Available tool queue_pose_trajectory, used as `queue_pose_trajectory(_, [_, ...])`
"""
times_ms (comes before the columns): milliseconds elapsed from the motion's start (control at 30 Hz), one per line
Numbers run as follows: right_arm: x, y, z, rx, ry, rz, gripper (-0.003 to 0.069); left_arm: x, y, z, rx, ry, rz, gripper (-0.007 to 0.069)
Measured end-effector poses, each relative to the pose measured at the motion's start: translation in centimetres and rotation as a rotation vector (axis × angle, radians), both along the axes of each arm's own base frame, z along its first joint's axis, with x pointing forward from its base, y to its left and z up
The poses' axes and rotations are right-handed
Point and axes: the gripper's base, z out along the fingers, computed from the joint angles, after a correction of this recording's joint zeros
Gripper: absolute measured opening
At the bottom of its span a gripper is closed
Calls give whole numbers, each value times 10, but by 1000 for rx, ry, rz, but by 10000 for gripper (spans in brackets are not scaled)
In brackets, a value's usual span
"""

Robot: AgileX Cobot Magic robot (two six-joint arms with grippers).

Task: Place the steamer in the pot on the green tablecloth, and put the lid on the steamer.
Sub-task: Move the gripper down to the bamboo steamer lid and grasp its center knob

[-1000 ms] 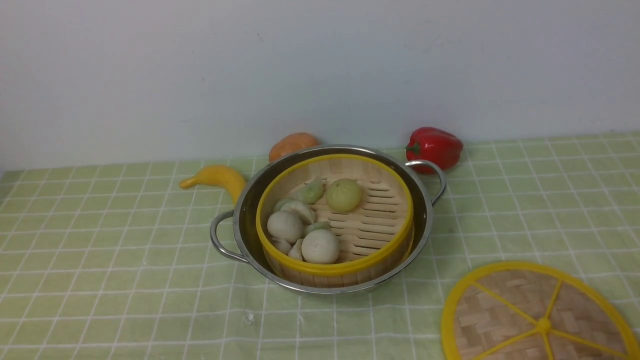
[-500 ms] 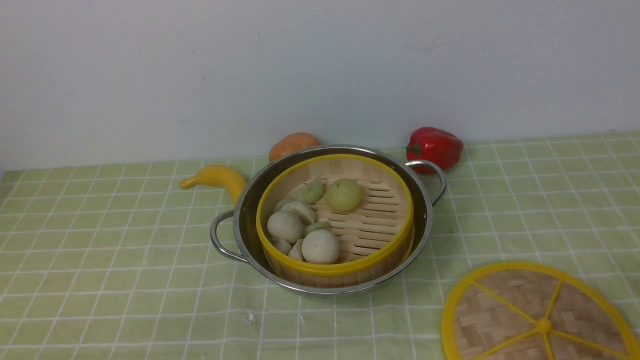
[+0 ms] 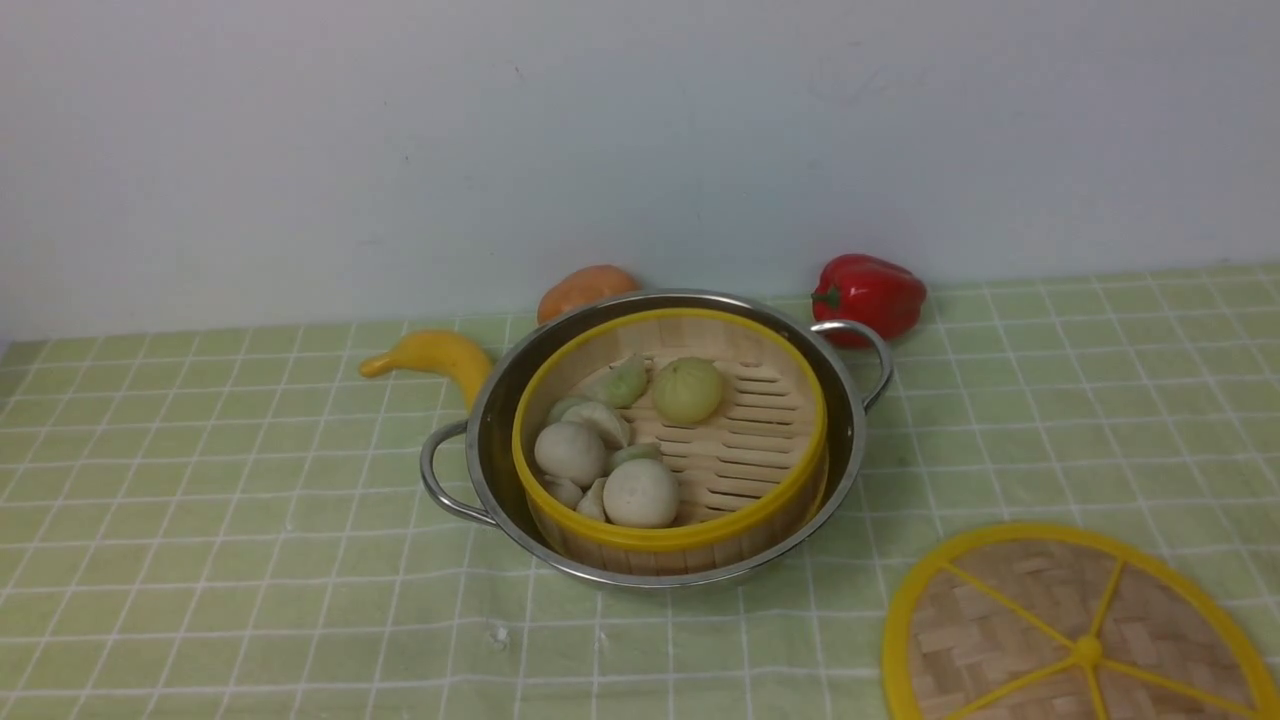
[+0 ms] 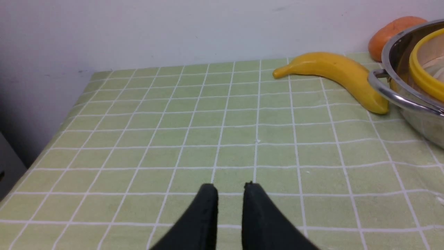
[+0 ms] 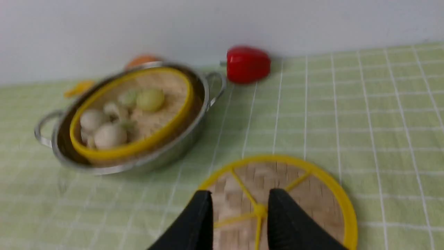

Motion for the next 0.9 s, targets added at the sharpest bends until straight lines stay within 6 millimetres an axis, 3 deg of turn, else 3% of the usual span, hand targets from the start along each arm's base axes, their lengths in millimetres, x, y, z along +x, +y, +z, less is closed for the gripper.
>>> queue_pose_trajectory(33, [0, 0, 0, 0, 0, 0, 243, 0, 0, 0, 0, 0, 0, 107])
queue_pose_trajectory(100, [27, 7, -5, -161, 190, 153, 243, 0, 0, 0, 0, 0, 0, 111])
queue_pose_trajectory(133, [30, 7, -6, -182, 198, 173, 243, 0, 0, 0, 0, 0, 0, 111])
queue_pose_trajectory(167, [53, 12, -11, -243, 282, 253, 243, 0, 0, 0, 0, 0, 0, 116])
queue_pose_trajectory(233, [79, 17, -19, -266, 377, 318, 243, 0, 0, 0, 0, 0, 0, 117])
queue_pose_trajectory(267, [82, 18, -20, -267, 387, 325, 243, 0, 0, 0, 0, 0, 0, 117])
queue_pose_trajectory(300, [108, 25, -30, -270, 462, 366, 243, 0, 0, 0, 0, 0, 0, 117])
queue_pose_trajectory(367, [139, 35, -43, -280, 543, 401, 243, 0, 0, 0, 0, 0, 0, 118])
queue_pose_trajectory(533, [189, 52, -71, -340, 695, 395, 243, 0, 0, 0, 0, 0, 0, 128])
queue_pose_trajectory(667, [219, 63, -101, -361, 821, 369, 243, 0, 0, 0, 0, 0, 0, 138])
queue_pose_trajectory(900, [239, 67, -146, -387, 956, 349, 243, 0, 0, 0, 0, 0, 0, 149])
